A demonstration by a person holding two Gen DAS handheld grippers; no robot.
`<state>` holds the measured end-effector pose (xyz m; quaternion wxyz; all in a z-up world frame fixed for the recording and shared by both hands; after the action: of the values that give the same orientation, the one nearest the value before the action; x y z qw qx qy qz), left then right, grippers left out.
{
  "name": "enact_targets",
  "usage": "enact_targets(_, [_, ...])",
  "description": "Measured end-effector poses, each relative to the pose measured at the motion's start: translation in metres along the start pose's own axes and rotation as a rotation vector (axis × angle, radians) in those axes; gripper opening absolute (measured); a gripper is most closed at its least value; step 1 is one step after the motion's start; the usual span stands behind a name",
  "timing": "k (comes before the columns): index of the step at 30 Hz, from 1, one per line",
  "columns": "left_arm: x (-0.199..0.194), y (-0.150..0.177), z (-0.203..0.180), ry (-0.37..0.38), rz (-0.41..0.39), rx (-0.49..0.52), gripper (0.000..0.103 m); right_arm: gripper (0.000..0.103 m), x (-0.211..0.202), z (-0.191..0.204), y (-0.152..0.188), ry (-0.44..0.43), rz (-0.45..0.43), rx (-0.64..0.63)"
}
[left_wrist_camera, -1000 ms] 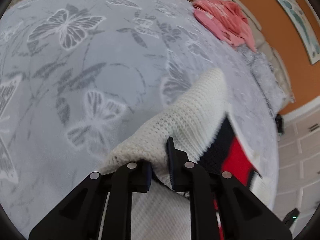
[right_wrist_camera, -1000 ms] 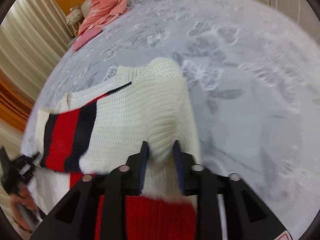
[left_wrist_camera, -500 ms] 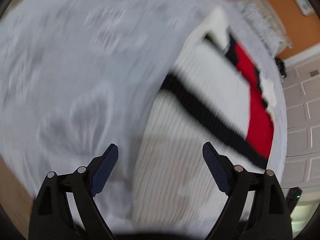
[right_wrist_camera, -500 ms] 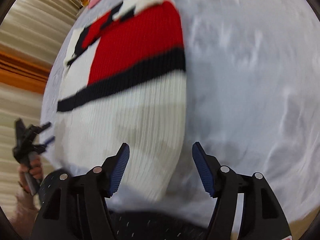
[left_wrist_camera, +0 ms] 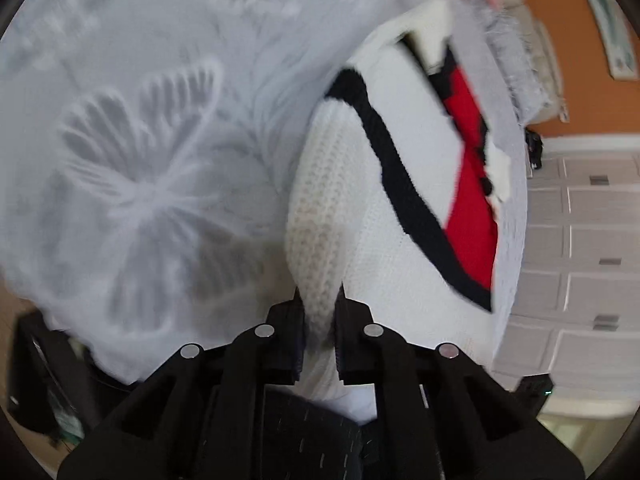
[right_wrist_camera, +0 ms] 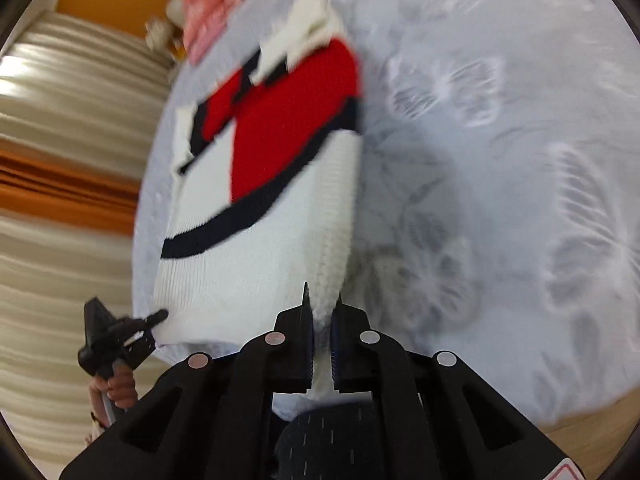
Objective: Fold small clothes
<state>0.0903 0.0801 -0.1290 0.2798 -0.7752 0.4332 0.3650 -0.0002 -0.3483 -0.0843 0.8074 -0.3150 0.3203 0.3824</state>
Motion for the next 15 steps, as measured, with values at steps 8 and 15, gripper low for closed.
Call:
enact_targets(8, [-0.073,0.057,-0.016,0.066,-0.024,0.067,0.01,0.006,-0.087,-0.009,0.058,-0.034,-0.068,0.001])
enact_targets(15, [-0.142,0.124,0.004,0.112,-0.015,0.04,0.01,0.006,-0.144,-0.01,0.122,-0.06,-0.064,0.044])
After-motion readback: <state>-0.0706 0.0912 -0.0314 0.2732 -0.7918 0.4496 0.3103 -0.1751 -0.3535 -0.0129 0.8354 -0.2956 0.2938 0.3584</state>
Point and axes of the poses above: each gripper's, at about its wrist camera, not at the fingertips, and x roughly the way its jaws point, z to its left, y to its underside, the point moved 8 cm from there along x, roughly the way its jaws point, and after that the axes turned 6 degrees about -z, right-handed, at the moved point
